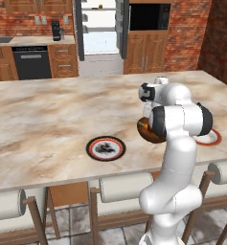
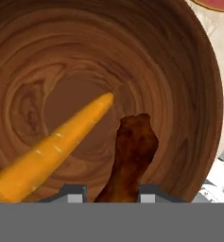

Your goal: Pick the chicken drumstick and carrot from their plates and place them in the bowl. Then put the bowl in the fridge.

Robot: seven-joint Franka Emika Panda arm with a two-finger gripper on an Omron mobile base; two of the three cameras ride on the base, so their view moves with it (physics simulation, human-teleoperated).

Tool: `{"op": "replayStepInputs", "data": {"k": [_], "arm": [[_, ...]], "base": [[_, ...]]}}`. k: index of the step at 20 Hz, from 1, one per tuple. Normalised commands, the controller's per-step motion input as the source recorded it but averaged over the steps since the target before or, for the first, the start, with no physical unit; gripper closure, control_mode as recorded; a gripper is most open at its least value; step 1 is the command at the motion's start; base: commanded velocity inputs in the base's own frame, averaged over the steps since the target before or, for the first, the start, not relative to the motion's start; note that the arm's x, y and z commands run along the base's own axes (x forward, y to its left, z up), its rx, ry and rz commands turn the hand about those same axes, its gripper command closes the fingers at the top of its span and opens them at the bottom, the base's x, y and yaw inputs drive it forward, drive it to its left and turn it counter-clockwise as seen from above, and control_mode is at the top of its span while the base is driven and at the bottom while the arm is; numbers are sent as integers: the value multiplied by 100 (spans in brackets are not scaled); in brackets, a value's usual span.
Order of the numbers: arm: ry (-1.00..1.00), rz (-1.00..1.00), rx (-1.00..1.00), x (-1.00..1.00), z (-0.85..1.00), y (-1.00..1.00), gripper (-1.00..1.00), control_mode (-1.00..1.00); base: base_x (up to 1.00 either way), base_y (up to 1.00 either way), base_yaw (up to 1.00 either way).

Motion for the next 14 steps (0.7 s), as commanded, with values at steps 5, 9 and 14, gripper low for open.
{"op": "replayStepInputs", "data": {"k": [5, 9, 14], "arm": [[0, 0, 6, 3, -19, 0, 100, -100], [0, 0, 6, 7, -11, -1, 100, -100], [0, 0, 1, 19, -6, -3, -100, -100]], "base": [[0, 0, 0], [0, 0, 0], [0, 0, 0]]}}
